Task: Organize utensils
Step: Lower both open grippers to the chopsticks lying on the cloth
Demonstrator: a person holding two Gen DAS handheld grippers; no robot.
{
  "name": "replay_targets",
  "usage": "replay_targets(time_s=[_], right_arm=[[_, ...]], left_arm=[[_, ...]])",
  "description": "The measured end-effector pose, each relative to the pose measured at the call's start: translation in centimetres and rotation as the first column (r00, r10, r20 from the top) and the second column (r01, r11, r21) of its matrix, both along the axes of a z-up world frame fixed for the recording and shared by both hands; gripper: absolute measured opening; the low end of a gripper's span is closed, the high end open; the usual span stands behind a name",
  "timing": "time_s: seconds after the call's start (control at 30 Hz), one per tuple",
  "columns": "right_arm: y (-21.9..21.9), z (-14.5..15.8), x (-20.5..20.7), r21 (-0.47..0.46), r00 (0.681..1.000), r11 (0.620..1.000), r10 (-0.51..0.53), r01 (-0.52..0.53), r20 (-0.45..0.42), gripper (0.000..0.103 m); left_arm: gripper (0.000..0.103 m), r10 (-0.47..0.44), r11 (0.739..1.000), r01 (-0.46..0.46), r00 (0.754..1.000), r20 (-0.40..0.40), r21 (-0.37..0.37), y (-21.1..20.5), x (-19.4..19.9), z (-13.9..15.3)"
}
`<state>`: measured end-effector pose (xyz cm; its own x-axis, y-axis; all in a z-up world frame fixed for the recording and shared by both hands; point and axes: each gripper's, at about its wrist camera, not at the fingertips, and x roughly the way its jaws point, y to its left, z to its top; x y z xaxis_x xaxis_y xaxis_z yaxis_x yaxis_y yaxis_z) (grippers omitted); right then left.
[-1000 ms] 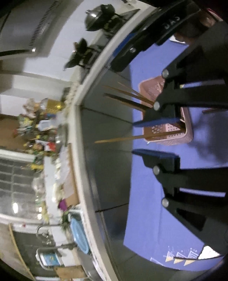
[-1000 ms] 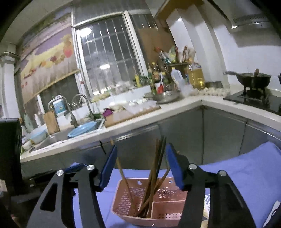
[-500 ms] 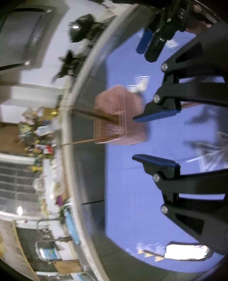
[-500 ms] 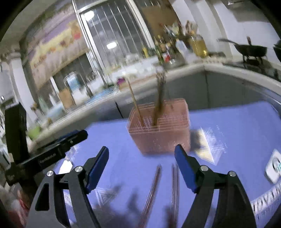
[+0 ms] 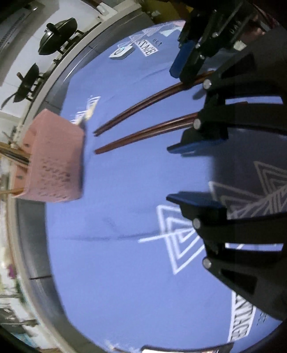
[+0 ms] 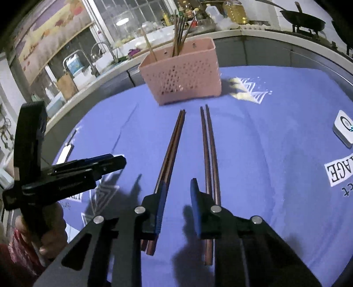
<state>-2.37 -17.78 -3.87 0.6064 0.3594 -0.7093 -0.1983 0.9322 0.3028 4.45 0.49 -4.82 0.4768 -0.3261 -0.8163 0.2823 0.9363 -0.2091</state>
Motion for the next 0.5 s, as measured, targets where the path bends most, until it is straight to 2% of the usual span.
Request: replay_targets(time_s=[0.27,0.37,0.5], right_arm=[[1.7,-1.4,0.1,-0.028,0.997,0.997,0.066,-0.067,-0.041,0.024],[2.7,-2.3,0.3,-0.091,0.995,0.993,0.074,-0.079,-0.064,0.024],[3.4,-2.5,-0.1,-0.189,0.998,0.98,0.063,-0.067,-0.027,0.023]], left_arm=[[0.036,-0.034,0.999,0.034,0.999,-0.029,-0.016,-1.1,-0.2,-0.3],[0.036,-0.047,0.999,0.047,0.999,-0.028,-0.008,-1.7,-0.2,-0.3],[0.036,-0.057,0.998,0.057,0.998,-0.037,-0.003,-2.3,-0.1,-0.3]])
